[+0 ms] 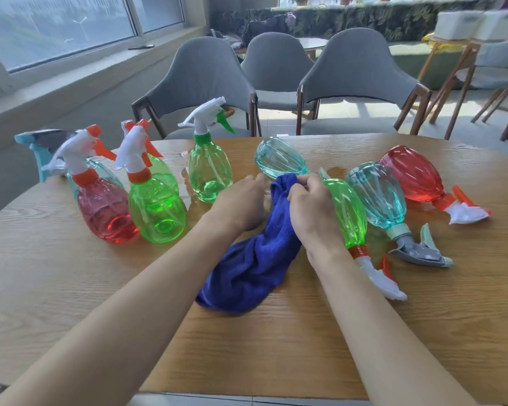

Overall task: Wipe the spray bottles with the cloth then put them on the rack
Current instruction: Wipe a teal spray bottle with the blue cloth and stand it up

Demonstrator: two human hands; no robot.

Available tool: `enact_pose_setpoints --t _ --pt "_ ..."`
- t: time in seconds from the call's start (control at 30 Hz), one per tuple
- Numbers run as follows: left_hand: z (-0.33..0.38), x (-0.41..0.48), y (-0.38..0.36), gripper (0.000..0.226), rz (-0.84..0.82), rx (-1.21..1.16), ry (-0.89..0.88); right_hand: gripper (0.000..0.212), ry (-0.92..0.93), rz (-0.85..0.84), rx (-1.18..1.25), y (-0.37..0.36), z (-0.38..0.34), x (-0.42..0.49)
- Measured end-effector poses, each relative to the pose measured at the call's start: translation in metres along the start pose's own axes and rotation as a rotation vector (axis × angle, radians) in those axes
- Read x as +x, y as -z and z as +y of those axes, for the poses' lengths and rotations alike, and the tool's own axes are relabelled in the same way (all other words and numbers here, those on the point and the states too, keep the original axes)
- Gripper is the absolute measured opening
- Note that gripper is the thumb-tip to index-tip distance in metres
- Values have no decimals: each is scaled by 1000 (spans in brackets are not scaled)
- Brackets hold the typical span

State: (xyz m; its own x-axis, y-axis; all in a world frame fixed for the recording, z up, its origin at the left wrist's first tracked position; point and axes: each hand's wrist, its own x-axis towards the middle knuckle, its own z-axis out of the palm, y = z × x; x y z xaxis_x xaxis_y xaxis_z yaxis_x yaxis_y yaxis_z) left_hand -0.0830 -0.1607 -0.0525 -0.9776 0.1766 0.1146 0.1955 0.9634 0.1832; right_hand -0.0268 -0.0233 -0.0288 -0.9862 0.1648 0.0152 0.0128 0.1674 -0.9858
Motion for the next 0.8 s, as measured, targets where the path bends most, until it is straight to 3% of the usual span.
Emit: enact_pose_setpoints --t 0.17,0.6,0.8 --pt "11 21 3 64 181 -14 -72 24 -14 -28 44 5 -3 -1" --pt "29 52 4 58 275 291 -111 22 -32 -89 61 14 -8 -5" --pt "23 51 3 59 211 252 -175 21 -42 -114 75 15 -10 -8"
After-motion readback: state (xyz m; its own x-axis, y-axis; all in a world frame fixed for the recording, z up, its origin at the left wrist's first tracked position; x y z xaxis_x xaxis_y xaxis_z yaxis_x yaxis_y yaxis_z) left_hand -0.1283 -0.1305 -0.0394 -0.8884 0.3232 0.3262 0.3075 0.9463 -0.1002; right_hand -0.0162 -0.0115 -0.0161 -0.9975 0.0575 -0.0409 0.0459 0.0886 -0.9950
